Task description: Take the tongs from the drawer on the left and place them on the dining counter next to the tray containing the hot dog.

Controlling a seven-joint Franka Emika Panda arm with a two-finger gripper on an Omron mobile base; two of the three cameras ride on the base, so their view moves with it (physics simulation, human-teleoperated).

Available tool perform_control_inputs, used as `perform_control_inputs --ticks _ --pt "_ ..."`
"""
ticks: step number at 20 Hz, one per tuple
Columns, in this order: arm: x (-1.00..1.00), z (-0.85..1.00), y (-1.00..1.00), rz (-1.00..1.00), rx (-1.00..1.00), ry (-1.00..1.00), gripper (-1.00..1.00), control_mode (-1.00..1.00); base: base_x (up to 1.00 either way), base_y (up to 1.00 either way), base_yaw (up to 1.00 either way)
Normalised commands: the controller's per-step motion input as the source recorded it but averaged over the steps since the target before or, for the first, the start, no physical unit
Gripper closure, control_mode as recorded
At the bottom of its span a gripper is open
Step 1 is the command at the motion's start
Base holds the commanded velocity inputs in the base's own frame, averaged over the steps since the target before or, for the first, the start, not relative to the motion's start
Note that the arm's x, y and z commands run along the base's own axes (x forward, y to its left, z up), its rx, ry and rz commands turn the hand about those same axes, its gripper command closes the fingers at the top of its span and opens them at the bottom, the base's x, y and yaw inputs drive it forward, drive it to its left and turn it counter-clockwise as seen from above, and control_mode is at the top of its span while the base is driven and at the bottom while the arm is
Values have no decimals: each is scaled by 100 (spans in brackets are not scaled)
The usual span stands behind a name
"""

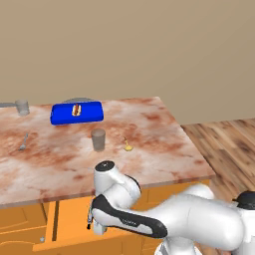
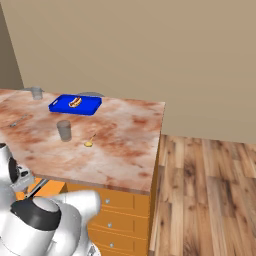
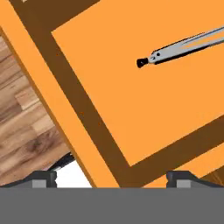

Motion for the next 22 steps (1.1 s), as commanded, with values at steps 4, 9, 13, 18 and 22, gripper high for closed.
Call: perform_control_inputs --ticks 4,9,13,18,22 --pt "1 -41 58 29 0 41 -100 -100 0 0 0" --pt "0 -41 60 30 0 31 -100 -100 0 0 0" --pt "-3 -33 55 27 0 19 -100 -100 0 0 0" --pt "-33 -31 74 22 -3 3 -100 -100 0 0 0" --pt "-54 -19 66 17 -4 0 -100 -100 0 0 0"
